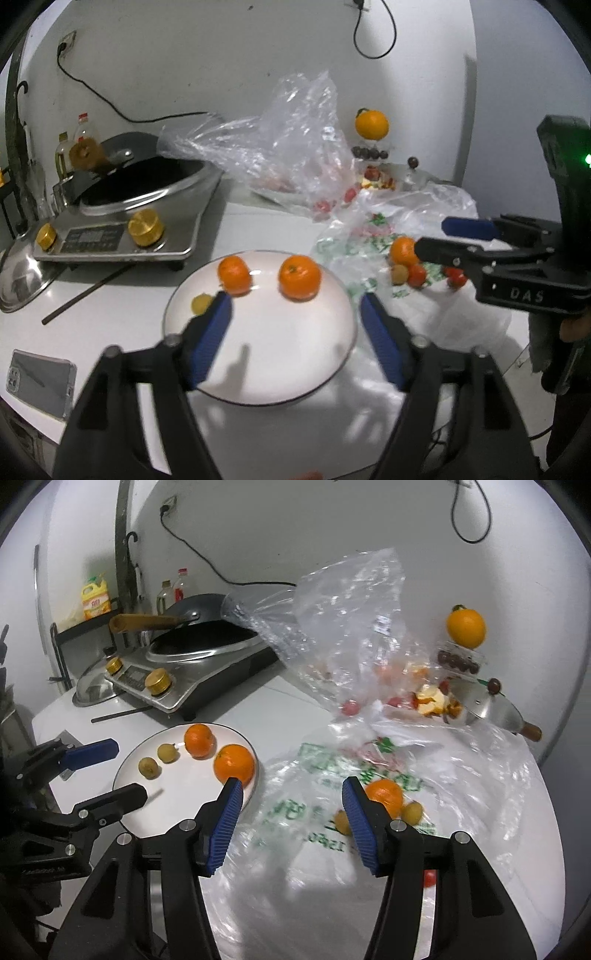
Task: Organize fruits
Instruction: 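Move both open tools back to the fruit pile in the bag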
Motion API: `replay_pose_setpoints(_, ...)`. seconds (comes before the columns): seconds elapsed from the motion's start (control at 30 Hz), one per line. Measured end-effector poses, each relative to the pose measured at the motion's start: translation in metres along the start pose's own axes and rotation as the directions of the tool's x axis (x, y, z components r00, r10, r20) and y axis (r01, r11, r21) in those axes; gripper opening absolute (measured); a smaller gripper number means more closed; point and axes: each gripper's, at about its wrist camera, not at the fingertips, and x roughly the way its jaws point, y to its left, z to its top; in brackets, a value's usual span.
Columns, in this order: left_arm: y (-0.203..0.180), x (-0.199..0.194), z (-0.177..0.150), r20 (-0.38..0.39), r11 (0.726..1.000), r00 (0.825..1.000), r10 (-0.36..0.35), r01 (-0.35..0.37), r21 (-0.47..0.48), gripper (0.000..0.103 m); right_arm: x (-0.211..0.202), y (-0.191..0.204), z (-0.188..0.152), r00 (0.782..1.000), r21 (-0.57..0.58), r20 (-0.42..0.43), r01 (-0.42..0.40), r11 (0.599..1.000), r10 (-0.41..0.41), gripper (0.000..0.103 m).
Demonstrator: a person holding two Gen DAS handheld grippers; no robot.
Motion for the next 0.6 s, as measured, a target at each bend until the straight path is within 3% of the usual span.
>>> replay_pose_setpoints(0.23, -0.026, -0.001, 0.004, 0.014, 1.0, 0.999, -0.029, 0.029, -0.002, 0.084, -0.017, -0.027, -0.011, 0.999, 0.026, 0.015, 0.028, 0.999, -0.028, 0.059)
replay_pose_setpoints(0.33, -0.03, 0.001, 0.007, 0.013, 0.996, 0.996, -0.084, 0.084, -0.034, 0.095, -0.023, -0.037, -0.015, 0.999, 0.04, 0.021, 0.035, 0.999, -0.036, 0.059)
replay_pose_setpoints(0.6, -0.051, 0.007, 0.012, 0.034, 0.996, 0.996, -0.078, 0.079, -0.044, 0.099, -0.03, -0.066, -0.027, 0.998, 0.072, 0.027, 0.055, 0.996, -0.057, 0.059)
